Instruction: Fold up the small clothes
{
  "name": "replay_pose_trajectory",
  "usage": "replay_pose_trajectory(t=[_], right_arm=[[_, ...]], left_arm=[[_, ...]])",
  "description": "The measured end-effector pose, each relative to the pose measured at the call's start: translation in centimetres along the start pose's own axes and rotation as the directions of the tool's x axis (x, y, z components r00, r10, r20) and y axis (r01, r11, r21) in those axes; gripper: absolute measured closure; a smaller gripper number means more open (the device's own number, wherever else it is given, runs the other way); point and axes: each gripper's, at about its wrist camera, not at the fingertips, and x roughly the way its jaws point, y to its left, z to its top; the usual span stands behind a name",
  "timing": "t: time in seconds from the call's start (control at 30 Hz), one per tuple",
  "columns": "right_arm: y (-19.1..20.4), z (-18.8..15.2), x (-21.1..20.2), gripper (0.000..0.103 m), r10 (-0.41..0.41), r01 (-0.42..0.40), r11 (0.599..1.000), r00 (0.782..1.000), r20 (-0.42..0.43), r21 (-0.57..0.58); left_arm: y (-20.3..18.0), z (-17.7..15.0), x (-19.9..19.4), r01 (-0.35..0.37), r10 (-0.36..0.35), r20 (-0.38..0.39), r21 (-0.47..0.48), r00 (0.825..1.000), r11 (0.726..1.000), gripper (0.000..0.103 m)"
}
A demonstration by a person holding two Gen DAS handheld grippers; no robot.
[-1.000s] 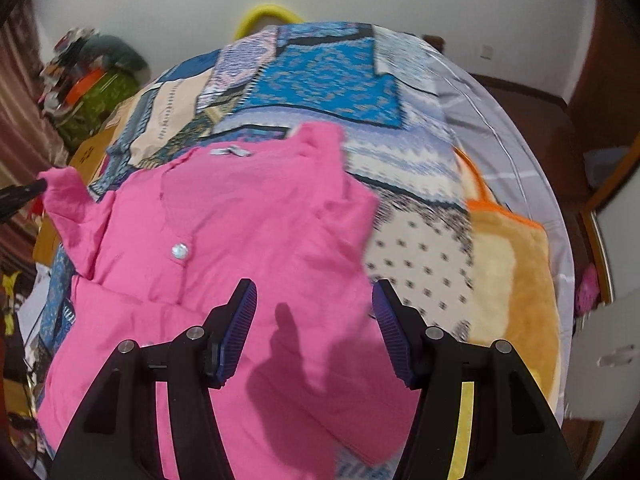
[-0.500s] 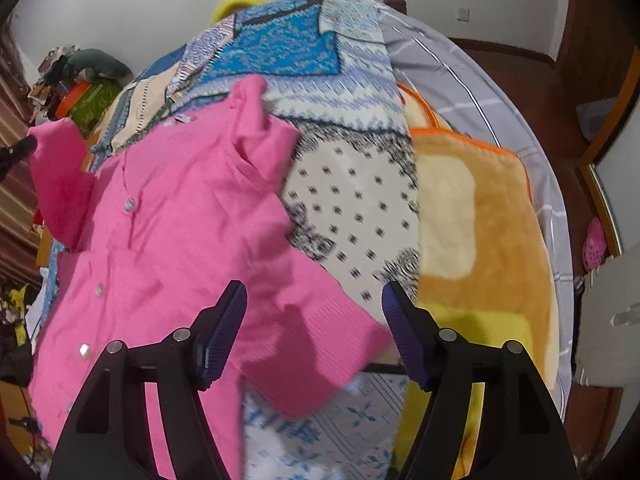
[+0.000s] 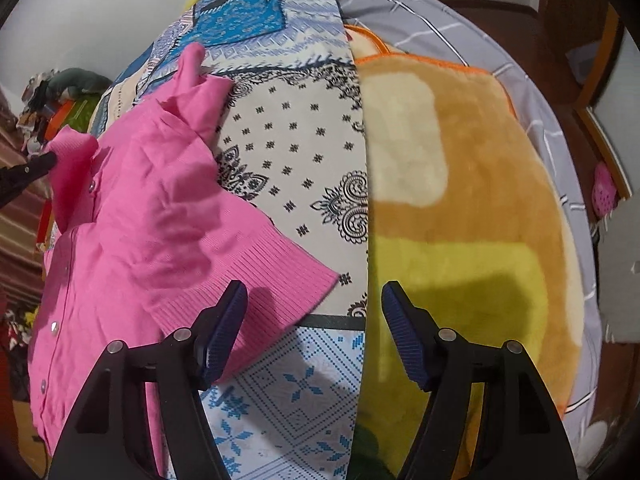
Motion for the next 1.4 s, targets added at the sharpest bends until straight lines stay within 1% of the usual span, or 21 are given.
replay_pose_trajectory(t=[0.1,0.13,0.17,0.23,0.3,0.33,0.4,0.5,0.57,0.67,0.77,0.83,0.93,0.97,1.0,1.03,1.1,1.13,1.2,1.27,1.4], right_arm=[[0.0,-0.1,0.0,0.048,0.019,-0.019,1.0,1.0,-0.001,0.007],[0.1,-0.1,0.0,0.049,0.014,-0.014,1.0,1.0,0.002,0.006],[0.2,-0.2,-0.2,0.05,0.007,-0.007,1.0,1.0,0.007,0.0],[0.4,-0.2,-0.5,0.052,0.0,0.001,1.0,1.0,0.017,-0.008],[0.4,-0.2,-1.1,0.052,-0.004,0.004,1.0,0.999,0.033,-0.008],[0.5,0.0,-1.4,0.052,-0.007,0.007,1.0,0.999,0.045,-0.002],[0.5,0.2,-2.0,0.052,-0.011,0.01,1.0,0.998,0.065,0.007],[0.6,0.5,-2.7,0.052,0.005,-0.006,1.0,0.997,0.079,0.009],[0.8,0.4,-2.7,0.052,0.016,-0.017,1.0,0.997,0.079,0.011],[1.4,0.0,-2.1,0.052,0.029,-0.029,1.0,0.998,0.051,0.001],[1.7,-0.5,-0.6,0.052,0.024,-0.024,1.0,1.0,0.011,0.01],[1.6,-0.8,0.1,0.052,0.039,-0.039,0.999,0.999,-0.006,0.034],[1.7,-0.9,0.6,0.053,0.051,-0.051,0.997,0.999,-0.004,0.059],[1.8,-0.9,0.8,0.057,0.058,-0.058,0.996,0.998,-0.001,0.064],[1.7,-0.8,0.9,0.061,0.069,-0.069,0.995,0.998,0.0,0.07],[1.7,-0.8,1.0,0.063,0.078,-0.078,0.994,0.997,0.001,0.078],[1.7,-0.8,1.2,0.071,0.093,-0.093,0.992,0.996,0.006,0.091],[1.8,-0.8,1.3,0.074,0.099,-0.1,0.991,0.995,0.008,0.091],[2.0,-0.7,1.4,0.087,0.112,-0.113,0.99,0.994,0.017,0.088],[2.1,-0.8,1.4,0.094,0.121,-0.123,0.989,0.992,0.028,0.082],[2.5,-0.9,1.0,0.096,0.113,-0.116,0.992,0.992,0.049,0.054]], left_arm=[[-0.9,-0.1,0.5,0.014,-0.014,-0.023,0.019,1.0,1.0,0.095],[-1.0,-0.1,0.6,0.018,-0.018,-0.029,0.024,0.999,1.0,0.095],[-1.2,-0.1,0.5,0.018,-0.017,-0.033,0.032,0.999,0.999,0.094],[-1.4,-0.1,0.3,0.004,-0.003,-0.03,0.049,1.0,0.999,0.088],[-1.3,-0.1,-0.4,-0.015,0.016,-0.012,0.068,1.0,0.998,0.074],[-1.1,-0.1,-0.9,-0.024,0.024,0.004,0.076,1.0,0.997,0.07],[-0.2,-0.1,-2.2,-0.05,0.047,0.043,0.078,0.998,0.996,0.055],[1.9,-0.1,-4.1,-0.103,0.097,0.096,0.057,0.991,0.993,0.044],[4.1,-0.2,-5.2,-0.145,0.14,0.123,0.029,0.982,0.989,0.04],[7.4,-0.7,-6.1,-0.186,0.187,0.127,-0.022,0.974,0.982,0.038],[10.7,-1.7,-6.1,-0.206,0.214,0.096,-0.084,0.972,0.975,0.038],[12.3,-2.6,-5.6,-0.219,0.228,0.073,-0.11,0.971,0.969,0.038],[13.6,-3.8,-4.3,-0.231,0.237,0.03,-0.129,0.971,0.964,0.038],[13.7,-4.2,-3.8,-0.23,0.233,0.012,-0.128,0.972,0.965,0.038],[13.6,-4.3,-3.4,-0.228,0.229,-0.002,-0.122,0.973,0.966,0.038],[13.3,-4.4,-3.0,-0.226,0.227,-0.01,-0.115,0.974,0.967,0.038],[12.2,-4.3,-2.2,-0.217,0.216,-0.019,-0.087,0.976,0.972,0.038],[11.7,-4.2,-1.9,-0.211,0.21,-0.021,-0.076,0.978,0.975,0.038],[9.9,-3.7,-0.9,-0.192,0.191,-0.033,-0.04,0.981,0.981,0.034],[8.2,-3.3,0.0,-0.18,0.18,-0.048,-0.003,0.983,0.984,0.03],[4.6,-2.4,2.3,-0.157,0.164,-0.108,0.077,0.98,0.985,0.029]])
